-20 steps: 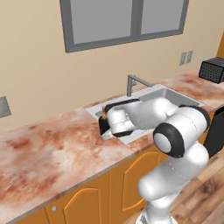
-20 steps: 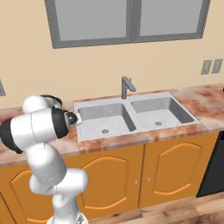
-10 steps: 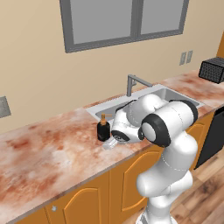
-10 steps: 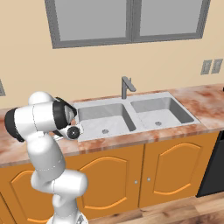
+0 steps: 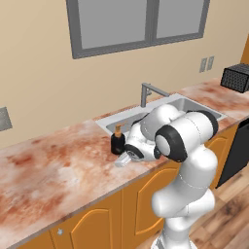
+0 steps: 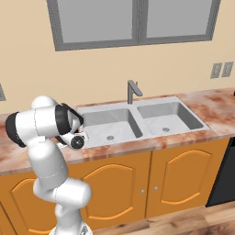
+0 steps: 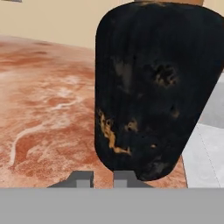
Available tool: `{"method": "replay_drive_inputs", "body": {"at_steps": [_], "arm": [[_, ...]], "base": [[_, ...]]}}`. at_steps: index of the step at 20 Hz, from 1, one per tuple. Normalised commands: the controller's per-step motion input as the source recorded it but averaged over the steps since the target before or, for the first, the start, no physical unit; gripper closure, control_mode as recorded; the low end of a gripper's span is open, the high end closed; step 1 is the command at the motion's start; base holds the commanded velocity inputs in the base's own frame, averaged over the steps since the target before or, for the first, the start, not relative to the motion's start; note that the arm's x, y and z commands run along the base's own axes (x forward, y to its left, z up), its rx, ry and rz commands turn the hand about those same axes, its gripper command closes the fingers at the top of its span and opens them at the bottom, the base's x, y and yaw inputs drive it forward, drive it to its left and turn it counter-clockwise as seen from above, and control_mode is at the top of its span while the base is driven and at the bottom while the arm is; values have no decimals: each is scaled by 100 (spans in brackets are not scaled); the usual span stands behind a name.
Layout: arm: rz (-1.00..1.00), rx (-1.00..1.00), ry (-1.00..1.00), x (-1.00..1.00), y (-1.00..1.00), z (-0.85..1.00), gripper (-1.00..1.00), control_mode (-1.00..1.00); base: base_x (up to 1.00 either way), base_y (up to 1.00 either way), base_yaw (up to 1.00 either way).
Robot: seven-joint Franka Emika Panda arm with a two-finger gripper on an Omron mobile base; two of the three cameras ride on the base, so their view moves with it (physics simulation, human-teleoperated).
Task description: Locate and retrieve the soap dispenser and soap dispenser from the cabinet. Place them next to the sink.
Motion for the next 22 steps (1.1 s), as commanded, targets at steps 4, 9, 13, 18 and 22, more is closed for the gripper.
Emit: {"method": "replay_drive_inputs", "body": {"at_steps": [4, 9, 13, 18, 22], "arm": [[0, 0, 3, 0, 2, -1, -100, -100], [-5, -6, 16, -15, -36, 12, -100, -100], [-7, -11, 25, -20, -54, 33, -100, -100], [-7, -10, 26, -16, -47, 44, -100, -100], [-10, -7, 25, -9, -47, 53, -100, -100]], "base": [[0, 0, 0], [0, 0, 0], [0, 0, 0], [0, 0, 0], [0, 0, 0]]}}
